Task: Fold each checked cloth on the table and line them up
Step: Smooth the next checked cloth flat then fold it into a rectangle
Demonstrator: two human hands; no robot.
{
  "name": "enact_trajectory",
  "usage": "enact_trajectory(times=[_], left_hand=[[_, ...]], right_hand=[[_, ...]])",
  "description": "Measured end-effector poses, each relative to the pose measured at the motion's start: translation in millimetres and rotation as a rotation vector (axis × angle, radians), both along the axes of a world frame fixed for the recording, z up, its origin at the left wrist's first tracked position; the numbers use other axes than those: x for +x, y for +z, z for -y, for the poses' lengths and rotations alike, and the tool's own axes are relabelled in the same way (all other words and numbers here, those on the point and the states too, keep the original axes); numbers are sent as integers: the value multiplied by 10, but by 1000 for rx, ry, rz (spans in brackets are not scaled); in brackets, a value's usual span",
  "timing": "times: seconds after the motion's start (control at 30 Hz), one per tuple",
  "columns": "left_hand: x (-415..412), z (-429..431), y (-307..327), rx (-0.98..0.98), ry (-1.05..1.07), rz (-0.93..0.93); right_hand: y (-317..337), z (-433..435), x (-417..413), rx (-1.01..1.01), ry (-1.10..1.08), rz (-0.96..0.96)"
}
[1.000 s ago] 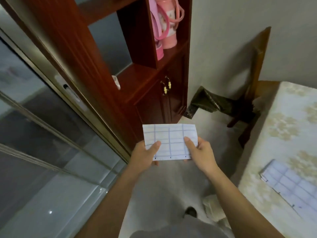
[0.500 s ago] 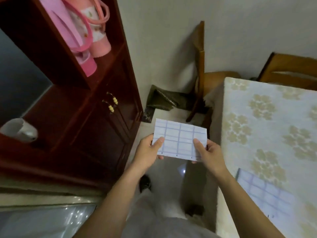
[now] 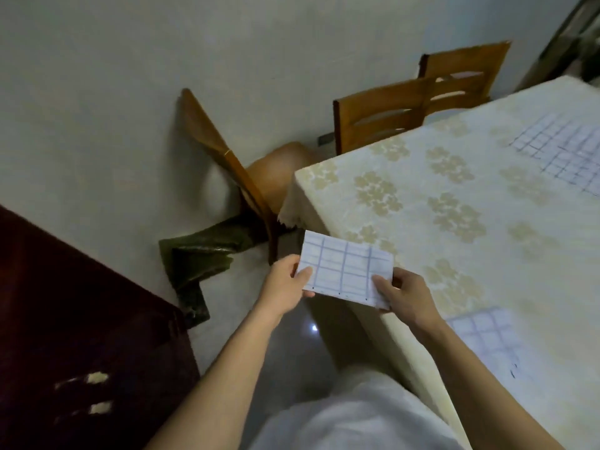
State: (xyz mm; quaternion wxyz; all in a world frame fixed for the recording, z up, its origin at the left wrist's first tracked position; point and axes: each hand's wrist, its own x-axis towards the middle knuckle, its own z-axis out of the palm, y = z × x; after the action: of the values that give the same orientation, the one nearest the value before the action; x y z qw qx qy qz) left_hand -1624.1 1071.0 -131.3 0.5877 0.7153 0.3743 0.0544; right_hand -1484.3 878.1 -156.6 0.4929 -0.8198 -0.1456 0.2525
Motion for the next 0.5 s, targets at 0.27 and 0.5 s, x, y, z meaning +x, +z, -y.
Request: enact_trajectory(times=[0.27, 0.5], left_hand=[[1193, 38, -492, -17, -342, -258], [2257, 271, -594, 94, -559, -363]], right_hand=[[-528, 430, 687, -169, -409, -54], [-784, 697, 1240, -261, -587, -47]])
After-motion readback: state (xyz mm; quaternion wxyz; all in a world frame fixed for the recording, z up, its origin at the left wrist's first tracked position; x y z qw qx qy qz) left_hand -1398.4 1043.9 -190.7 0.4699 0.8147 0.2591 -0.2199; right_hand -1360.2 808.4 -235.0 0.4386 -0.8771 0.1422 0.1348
